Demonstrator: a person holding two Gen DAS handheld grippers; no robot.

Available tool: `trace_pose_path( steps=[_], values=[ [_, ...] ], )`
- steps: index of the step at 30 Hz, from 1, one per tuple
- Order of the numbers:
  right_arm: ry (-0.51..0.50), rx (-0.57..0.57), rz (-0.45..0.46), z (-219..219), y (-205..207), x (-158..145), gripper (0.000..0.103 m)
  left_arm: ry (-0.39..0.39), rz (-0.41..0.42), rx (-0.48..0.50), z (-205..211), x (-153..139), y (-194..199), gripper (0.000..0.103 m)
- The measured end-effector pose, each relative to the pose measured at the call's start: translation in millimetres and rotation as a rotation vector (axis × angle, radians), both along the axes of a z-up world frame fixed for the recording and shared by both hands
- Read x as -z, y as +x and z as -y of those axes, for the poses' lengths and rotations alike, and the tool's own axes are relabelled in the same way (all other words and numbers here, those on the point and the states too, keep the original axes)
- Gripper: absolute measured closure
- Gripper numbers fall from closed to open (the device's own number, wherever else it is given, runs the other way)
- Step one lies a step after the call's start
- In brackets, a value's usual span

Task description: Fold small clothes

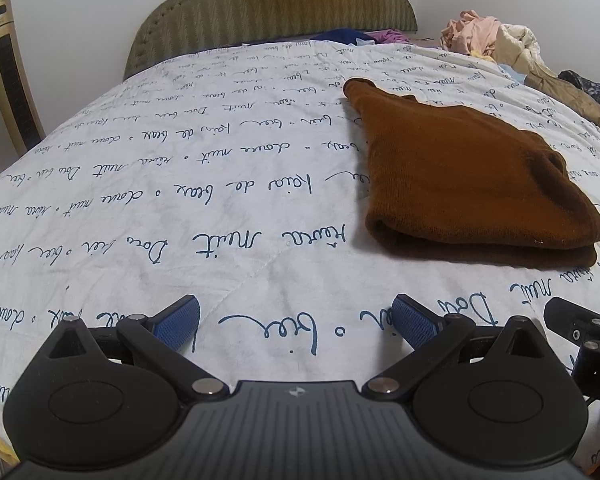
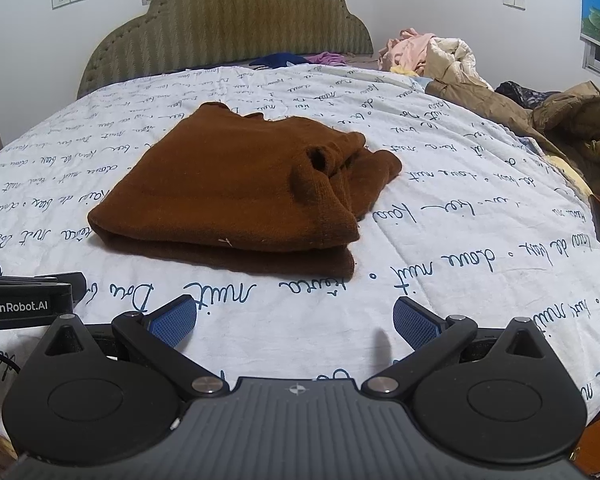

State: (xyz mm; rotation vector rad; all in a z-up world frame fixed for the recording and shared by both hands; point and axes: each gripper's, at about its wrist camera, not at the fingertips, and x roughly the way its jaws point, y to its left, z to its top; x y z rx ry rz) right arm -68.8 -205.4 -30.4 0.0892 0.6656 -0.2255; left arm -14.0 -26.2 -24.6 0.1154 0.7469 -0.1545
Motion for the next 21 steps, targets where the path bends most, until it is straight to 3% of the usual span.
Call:
trace_pose_path(
  steps=[21],
  values=[
    [0.005, -0.009, 0.003, -2.6, -1.6, -1.0, 0.000, 0.032, 0.029, 0.020, 5.3, -0.8, -4.2, 0.000]
  ],
)
